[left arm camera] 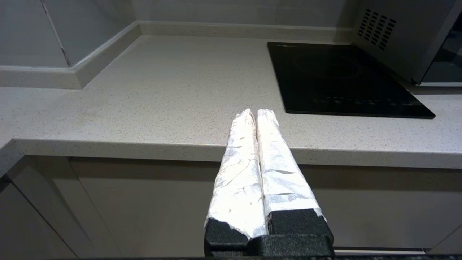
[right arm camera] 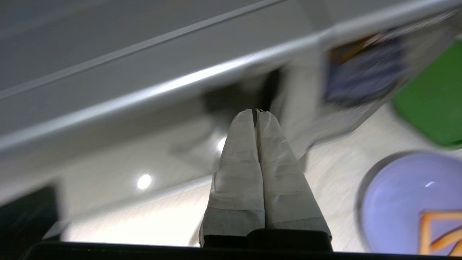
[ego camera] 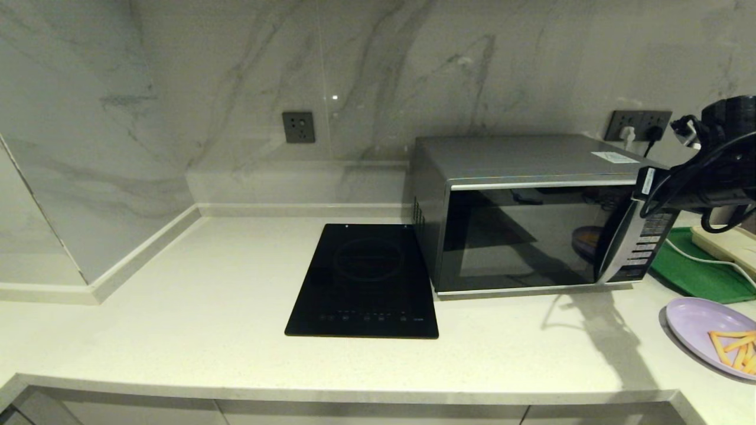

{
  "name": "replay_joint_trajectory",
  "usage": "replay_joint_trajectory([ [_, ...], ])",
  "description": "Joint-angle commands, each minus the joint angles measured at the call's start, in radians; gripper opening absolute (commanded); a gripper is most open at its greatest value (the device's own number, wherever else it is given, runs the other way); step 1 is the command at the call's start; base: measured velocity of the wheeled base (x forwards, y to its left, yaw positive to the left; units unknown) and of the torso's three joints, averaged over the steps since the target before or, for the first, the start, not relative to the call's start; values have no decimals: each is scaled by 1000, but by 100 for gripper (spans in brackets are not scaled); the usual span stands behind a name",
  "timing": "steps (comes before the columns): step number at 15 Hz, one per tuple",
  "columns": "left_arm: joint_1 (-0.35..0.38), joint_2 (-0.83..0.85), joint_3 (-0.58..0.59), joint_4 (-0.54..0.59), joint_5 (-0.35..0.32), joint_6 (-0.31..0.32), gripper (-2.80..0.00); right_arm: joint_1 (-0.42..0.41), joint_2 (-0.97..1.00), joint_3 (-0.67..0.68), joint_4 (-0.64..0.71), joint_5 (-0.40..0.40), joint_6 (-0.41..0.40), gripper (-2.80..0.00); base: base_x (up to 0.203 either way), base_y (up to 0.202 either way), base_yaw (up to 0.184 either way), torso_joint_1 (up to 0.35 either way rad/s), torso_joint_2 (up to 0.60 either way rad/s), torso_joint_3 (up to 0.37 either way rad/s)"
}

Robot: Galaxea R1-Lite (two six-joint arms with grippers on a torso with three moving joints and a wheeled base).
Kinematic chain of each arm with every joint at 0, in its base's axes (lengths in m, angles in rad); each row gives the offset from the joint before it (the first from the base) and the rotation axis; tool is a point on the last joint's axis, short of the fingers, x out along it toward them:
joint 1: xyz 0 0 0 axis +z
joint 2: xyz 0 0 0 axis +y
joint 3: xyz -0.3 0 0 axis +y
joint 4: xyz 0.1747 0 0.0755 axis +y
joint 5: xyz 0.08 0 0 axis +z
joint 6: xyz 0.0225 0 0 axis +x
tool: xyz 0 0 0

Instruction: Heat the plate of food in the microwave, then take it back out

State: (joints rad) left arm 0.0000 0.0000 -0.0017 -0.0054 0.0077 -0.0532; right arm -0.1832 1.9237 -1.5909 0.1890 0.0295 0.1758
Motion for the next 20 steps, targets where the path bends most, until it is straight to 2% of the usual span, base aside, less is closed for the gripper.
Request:
replay_joint_trajectory([
  [1,0,0,0,-1,0,0,-280,0,-135,-6,209,125,-3,-280,0,0,0,0,0,0],
  [3,0,0,0,-1,0,0,-280,10,-198,-25,395,249,-25,-280,0,0,0,0,0,0],
  [4,0,0,0,-1,0,0,-280,37,-209,-32,447,274,-33,-280,0,0,0,0,0,0],
  [6,0,0,0,-1,1,0,-280,101,-211,-31,466,279,-36,-280,0,0,0,0,0,0],
  [12,0,0,0,-1,0,0,-280,346,-148,-52,462,240,-29,-280,0,0,0,0,0,0],
  [15,0,0,0,-1,0,0,-280,440,-75,-156,461,207,-27,-280,0,0,0,0,0,0],
  [17,0,0,0,-1,0,0,-280,488,-14,-221,461,154,-10,-280,0,0,0,0,0,0],
  [20,0,0,0,-1,0,0,-280,510,69,-322,462,135,18,-280,0,0,0,0,0,0],
])
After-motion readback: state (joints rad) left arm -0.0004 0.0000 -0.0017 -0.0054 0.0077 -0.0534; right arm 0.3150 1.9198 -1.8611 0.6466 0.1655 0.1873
